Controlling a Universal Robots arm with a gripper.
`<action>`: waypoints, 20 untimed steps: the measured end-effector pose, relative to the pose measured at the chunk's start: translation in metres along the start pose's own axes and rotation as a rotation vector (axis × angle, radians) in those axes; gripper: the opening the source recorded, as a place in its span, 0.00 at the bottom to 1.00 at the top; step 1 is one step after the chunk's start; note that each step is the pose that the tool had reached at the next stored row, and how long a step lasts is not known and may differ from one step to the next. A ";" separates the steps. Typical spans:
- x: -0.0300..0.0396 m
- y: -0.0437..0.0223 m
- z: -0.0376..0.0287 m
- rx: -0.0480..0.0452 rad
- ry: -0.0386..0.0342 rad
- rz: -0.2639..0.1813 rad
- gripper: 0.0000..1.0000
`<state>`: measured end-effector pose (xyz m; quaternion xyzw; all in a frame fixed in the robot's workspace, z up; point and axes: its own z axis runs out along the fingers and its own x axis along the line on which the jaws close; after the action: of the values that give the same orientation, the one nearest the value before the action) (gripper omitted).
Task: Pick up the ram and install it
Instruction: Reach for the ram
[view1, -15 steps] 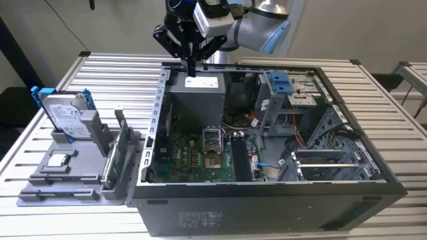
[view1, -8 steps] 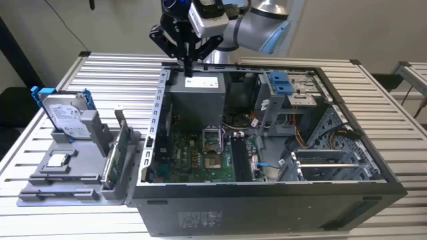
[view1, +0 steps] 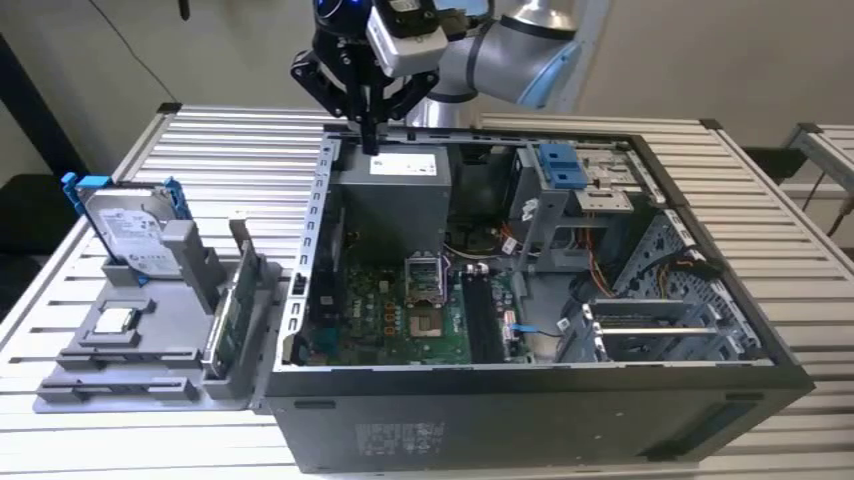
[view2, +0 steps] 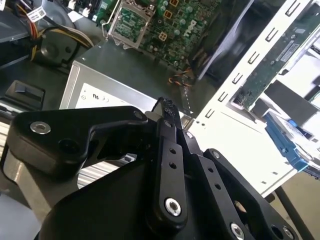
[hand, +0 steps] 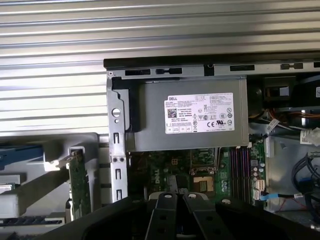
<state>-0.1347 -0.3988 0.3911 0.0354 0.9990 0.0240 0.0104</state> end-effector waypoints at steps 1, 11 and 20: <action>0.0007 0.0000 0.0002 -0.0002 -0.0001 0.000 0.11; 0.0025 -0.0002 0.0014 -0.0001 -0.0001 0.000 0.11; 0.0032 -0.0004 0.0029 0.0000 0.0001 0.000 0.11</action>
<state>-0.1378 -0.3988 0.3881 0.0354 0.9990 0.0240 0.0104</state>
